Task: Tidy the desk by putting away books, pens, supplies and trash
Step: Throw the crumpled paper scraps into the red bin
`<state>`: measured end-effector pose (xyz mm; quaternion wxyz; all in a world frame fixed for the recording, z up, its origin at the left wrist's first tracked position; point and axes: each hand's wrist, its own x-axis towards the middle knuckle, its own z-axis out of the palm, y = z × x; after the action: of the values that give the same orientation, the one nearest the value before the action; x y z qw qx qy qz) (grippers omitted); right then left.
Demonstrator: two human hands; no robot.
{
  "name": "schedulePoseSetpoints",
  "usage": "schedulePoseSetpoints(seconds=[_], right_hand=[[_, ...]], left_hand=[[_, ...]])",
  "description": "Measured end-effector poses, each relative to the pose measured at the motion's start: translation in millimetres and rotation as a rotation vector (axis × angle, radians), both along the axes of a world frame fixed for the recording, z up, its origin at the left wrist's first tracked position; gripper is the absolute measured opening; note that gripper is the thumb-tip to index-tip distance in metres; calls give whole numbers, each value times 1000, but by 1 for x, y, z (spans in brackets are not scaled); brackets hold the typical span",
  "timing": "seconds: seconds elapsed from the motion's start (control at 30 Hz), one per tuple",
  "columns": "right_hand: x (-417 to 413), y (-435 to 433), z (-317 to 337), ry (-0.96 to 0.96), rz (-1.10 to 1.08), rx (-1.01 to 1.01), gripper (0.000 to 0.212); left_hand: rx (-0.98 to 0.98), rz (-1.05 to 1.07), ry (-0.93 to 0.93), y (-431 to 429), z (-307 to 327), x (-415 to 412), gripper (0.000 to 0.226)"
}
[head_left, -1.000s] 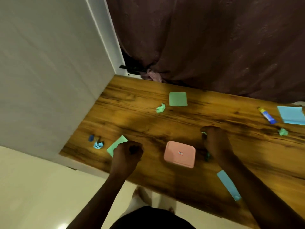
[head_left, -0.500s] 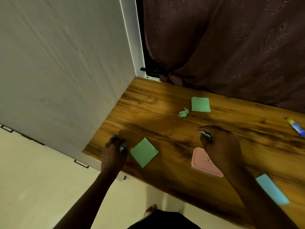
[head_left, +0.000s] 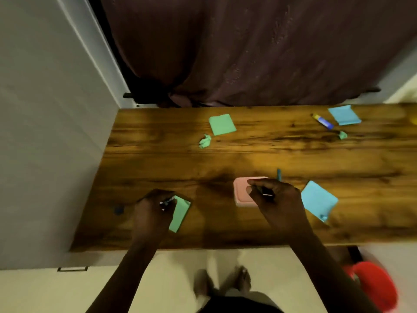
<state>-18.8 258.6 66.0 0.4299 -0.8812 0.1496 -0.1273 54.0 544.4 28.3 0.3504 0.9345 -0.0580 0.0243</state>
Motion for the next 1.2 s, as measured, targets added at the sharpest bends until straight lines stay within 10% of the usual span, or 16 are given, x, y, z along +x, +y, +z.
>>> schedulePoseSetpoints(seconds=[0.5, 1.2], right_hand=[[-130, -104, 20, -80, -310, 146, 22], [-397, -337, -19, 27, -907, 221, 23]], left_hand=[[-462, -453, 126, -211, 61, -68, 25], [-414, -930, 498, -523, 15, -260, 28]])
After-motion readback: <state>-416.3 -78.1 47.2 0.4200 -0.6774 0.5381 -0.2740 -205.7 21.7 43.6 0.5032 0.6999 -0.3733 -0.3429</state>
